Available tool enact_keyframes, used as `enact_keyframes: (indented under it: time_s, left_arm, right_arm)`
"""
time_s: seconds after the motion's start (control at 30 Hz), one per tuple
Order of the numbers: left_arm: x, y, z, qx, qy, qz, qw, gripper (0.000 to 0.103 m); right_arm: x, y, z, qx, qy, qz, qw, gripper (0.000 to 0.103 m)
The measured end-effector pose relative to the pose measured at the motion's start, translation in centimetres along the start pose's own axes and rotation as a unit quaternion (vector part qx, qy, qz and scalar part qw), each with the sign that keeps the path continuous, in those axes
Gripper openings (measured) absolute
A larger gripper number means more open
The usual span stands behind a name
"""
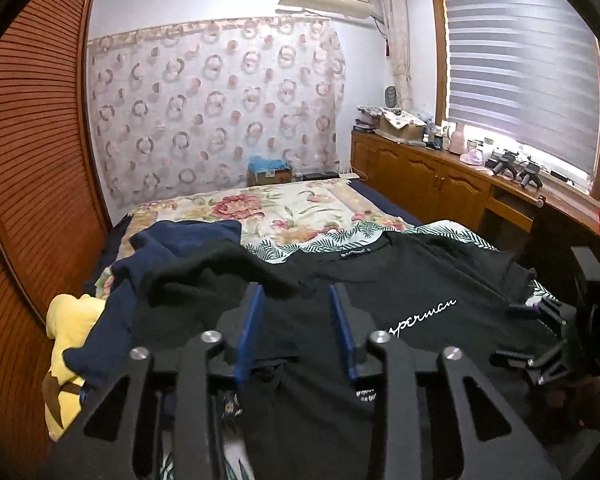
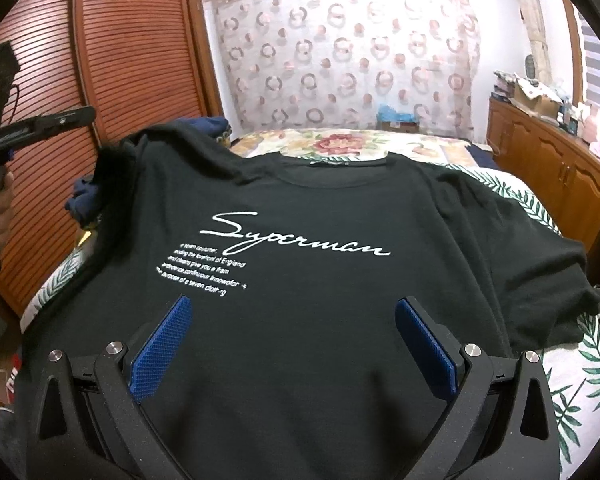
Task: Fold small clothes
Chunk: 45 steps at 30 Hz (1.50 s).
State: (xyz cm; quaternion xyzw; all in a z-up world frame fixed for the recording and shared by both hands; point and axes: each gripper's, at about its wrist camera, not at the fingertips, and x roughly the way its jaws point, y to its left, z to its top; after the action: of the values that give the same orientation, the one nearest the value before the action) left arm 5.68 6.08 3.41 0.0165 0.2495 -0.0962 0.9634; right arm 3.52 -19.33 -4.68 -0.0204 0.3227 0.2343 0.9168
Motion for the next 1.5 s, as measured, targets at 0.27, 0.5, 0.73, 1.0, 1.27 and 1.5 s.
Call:
enact_keyframes:
  time_s: [0.27, 0.5, 0.73, 1.0, 1.27, 1.5]
  left_arm:
    - [-2.4, 3.0, -2.8, -0.025, 0.000, 0.049, 0.9985, 0.052]
    - [-3.9, 5.9, -6.0, -0.066, 0.005, 0.073, 0.9951, 0.052]
    - [-4.9, 7.4, -7.4, -0.091, 0.001, 0.083, 0.9924, 0.052]
    - [-5.6, 8.1, -8.3, -0.093, 0.004, 0.088, 0.9917, 0.052]
    - [-6.0, 8.3, -8.4, -0.092, 0.003, 0.091, 0.9916, 0.052]
    - [-5.7, 8.2, -8.4, -0.090, 0.007, 0.086, 0.9922, 0.052]
  right_arm:
    - [-0.4, 1.1, 3.3, -0.046, -0.025, 0.034, 0.998, 0.091]
    - [3.1, 5.4, 8.6, -0.118, -0.062, 0.079, 0.988, 0.075]
    - [9.0, 12.6, 12.9, -0.178, -0.055, 0.159, 0.969, 0.058]
    - [15.0, 20.3, 15.0, -0.205, 0.023, 0.231, 0.951, 0.052]
    - [16.9, 23.2, 13.5, -0.253, 0.079, 0.245, 0.933, 0.033]
    - [18.3, 24.8, 13.0, -0.284, 0.103, 0.223, 0.927, 0.008]
